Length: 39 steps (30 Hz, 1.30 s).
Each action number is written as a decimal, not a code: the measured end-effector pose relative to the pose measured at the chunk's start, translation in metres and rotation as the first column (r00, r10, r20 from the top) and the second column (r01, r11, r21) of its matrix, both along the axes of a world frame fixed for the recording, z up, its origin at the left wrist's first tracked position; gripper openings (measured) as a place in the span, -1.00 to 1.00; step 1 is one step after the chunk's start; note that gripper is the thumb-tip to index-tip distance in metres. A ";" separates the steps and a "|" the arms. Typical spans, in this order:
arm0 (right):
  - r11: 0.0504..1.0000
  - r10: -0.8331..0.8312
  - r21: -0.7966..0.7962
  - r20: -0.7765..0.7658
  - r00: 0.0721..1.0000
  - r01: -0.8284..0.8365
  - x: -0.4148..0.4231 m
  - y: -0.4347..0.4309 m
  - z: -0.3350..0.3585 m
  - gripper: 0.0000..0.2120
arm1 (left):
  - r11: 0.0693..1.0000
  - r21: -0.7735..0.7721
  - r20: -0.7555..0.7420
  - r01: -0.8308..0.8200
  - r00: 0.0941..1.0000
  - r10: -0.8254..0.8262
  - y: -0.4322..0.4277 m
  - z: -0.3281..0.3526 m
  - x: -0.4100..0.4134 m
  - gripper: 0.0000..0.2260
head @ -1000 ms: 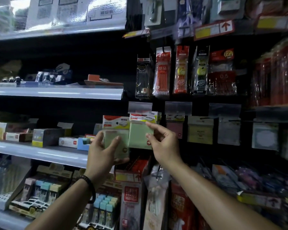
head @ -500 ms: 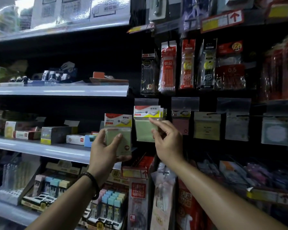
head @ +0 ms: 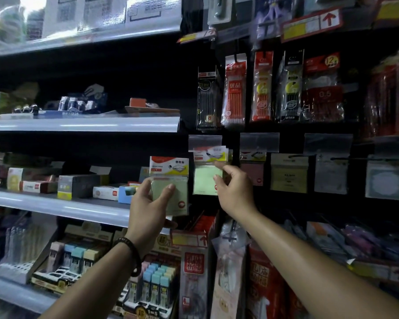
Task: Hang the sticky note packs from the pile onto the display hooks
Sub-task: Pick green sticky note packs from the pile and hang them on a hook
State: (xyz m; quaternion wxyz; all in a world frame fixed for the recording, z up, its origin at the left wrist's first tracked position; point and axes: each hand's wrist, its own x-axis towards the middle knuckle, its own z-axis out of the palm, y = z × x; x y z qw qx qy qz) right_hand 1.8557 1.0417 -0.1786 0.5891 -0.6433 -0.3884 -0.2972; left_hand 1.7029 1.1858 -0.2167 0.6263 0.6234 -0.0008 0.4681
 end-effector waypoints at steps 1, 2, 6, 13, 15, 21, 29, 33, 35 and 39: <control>1.000 -0.017 -0.020 -0.013 1.000 0.017 0.002 0.000 0.002 -0.69 | 1.000 0.015 -0.001 -0.005 1.000 0.005 0.001 -0.001 0.001 -0.83; 0.998 -0.041 -0.055 -0.015 0.999 0.040 0.004 0.000 0.004 -0.69 | 1.000 0.019 -0.007 -0.002 1.000 0.002 0.001 -0.001 0.002 -0.84; 0.928 -0.182 -0.331 -0.008 0.983 0.169 0.015 0.001 0.014 -0.48 | 0.997 -0.048 -0.086 0.064 0.994 -0.068 0.003 0.000 0.009 -0.83; 0.767 -0.365 -0.557 0.029 0.930 0.319 0.014 -0.001 0.031 -0.39 | 0.993 -0.030 -0.126 0.114 0.985 -0.117 -0.003 0.005 0.019 -0.81; 0.762 -0.412 -0.505 0.106 0.905 0.406 0.003 -0.008 0.025 -0.49 | 0.992 -0.020 -0.131 0.126 0.983 -0.127 -0.007 0.007 0.021 -0.80; 0.951 -0.263 -0.100 0.237 0.935 0.293 -0.003 -0.035 0.004 -0.72 | 0.997 0.080 -0.121 0.011 0.993 -0.001 -0.017 0.010 0.032 -0.79; 0.982 0.139 -0.141 0.062 0.988 -0.129 -0.012 -0.030 -0.011 -0.21 | 0.998 -0.025 -0.066 0.057 0.996 -0.059 -0.027 0.020 0.046 -0.68; 0.987 0.155 -0.035 0.009 0.988 -0.155 -0.008 -0.019 -0.010 -0.20 | 0.979 0.132 0.025 -0.156 0.988 0.154 -0.027 0.021 0.050 -0.71; 0.987 0.159 -0.003 -0.004 0.987 -0.159 -0.005 -0.016 -0.011 -0.18 | 0.957 0.196 0.063 -0.213 0.977 0.204 -0.027 0.020 0.051 -0.76; 0.992 0.127 -0.010 0.026 0.992 -0.127 -0.006 -0.019 -0.020 -0.24 | 0.952 0.236 0.088 -0.193 0.980 0.177 -0.031 0.016 0.046 -0.75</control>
